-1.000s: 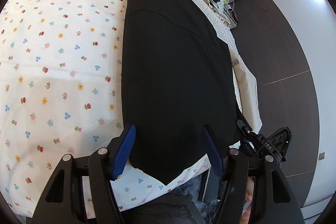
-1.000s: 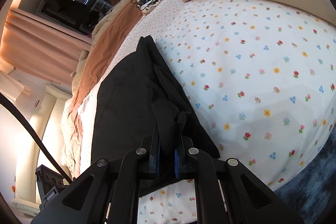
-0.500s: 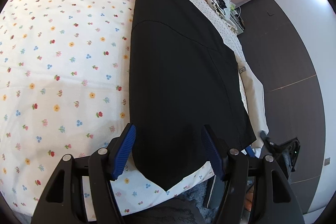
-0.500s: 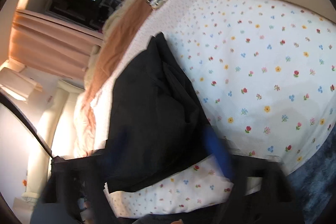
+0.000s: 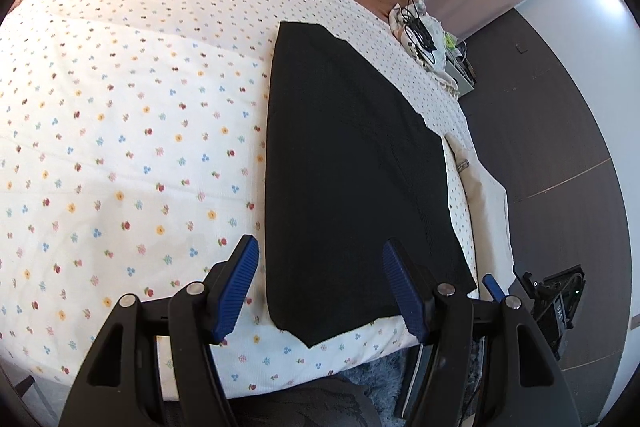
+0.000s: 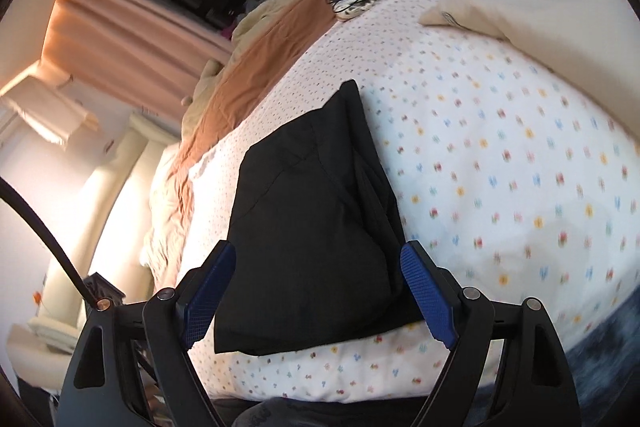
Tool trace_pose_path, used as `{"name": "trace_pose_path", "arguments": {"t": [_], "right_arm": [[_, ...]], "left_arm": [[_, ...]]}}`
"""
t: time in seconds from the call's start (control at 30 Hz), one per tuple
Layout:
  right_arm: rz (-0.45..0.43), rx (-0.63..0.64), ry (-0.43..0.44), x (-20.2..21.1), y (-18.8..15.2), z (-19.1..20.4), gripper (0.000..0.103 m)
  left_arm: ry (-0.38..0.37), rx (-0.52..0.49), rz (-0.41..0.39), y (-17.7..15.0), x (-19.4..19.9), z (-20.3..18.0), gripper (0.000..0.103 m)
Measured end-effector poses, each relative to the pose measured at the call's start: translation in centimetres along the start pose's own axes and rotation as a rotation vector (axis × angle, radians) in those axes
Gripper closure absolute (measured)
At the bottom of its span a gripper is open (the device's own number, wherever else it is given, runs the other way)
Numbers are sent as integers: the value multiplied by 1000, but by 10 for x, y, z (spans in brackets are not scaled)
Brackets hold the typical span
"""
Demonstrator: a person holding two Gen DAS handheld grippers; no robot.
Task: Fold large clothes
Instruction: 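Open the right tool and release the folded jacket, then close both tools on the end of the folded black jacket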
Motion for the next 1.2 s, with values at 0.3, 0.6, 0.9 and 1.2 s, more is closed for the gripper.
{"name": "trace_pose_path", "arguments": {"t": [0.3, 0.6, 0.9, 1.2], "right_arm": [[76, 87, -78, -50, 47, 20, 19], [198, 133, -125, -134, 87, 32, 20], [263, 203, -159, -201, 109, 43, 31], [258, 215, -174, -224, 114, 29, 96]], "left_arm": [[2, 19, 29, 38, -40, 11, 38], [5, 27, 49, 77, -94, 32, 38], [-2, -6, 52, 110, -135, 38, 38], [38, -57, 53, 118, -143, 25, 44]]}}
Point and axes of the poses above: each gripper's, at about its wrist camera, not at the fingertips, and x roughly against the way its jaws point, z to its left, y to its top, the point moved 3 cm from there along -x, roughly the way its jaws point, and after that the axes turned 11 degrees about -x, right-handed, at the moved point
